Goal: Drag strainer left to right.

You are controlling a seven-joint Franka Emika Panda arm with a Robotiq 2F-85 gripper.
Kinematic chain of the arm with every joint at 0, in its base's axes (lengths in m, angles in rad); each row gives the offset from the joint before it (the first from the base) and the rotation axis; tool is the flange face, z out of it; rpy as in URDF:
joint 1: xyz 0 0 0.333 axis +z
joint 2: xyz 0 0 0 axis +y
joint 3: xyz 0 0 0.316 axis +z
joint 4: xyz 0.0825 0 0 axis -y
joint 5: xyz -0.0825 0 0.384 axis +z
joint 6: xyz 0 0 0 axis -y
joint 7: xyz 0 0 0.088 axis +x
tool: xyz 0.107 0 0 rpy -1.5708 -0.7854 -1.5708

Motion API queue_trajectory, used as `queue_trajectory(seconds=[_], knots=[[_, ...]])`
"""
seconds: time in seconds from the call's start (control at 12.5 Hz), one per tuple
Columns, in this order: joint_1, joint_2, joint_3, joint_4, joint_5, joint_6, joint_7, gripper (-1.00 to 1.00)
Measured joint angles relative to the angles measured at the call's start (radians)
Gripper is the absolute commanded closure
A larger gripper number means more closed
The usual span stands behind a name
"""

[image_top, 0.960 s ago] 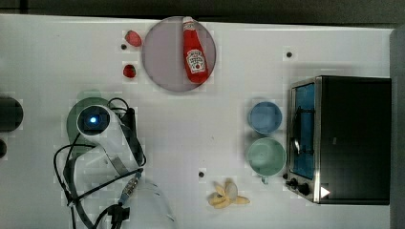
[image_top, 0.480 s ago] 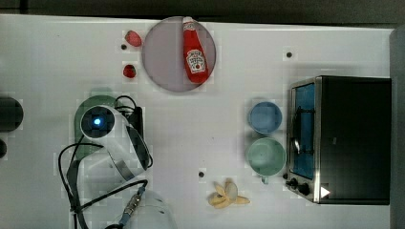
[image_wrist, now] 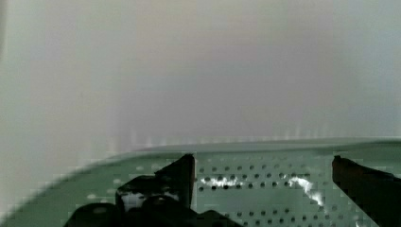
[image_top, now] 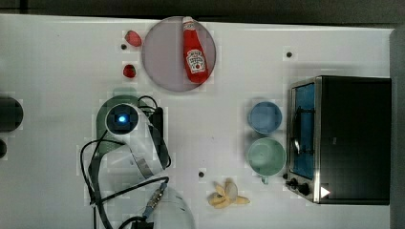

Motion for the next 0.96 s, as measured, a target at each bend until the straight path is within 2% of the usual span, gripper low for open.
queue_trajectory(seconds=[0.16, 0.48, 0.64, 0.8, 0.96], knots=[[-0.03, -0.003, 0.001, -0.018, 0.003, 0.021, -0.022, -1.0], [-0.047, -0.023, -0.054, -0.055, -0.005, 0.029, -0.08, -1.0], [-0.077, -0.035, -0.073, -0.07, -0.025, 0.036, -0.08, -1.0], [-0.08, -0.034, -0.11, -0.064, -0.005, 0.03, -0.1, -1.0], [-0.109, -0.044, -0.123, -0.074, 0.001, 0.031, -0.13, -1.0]])
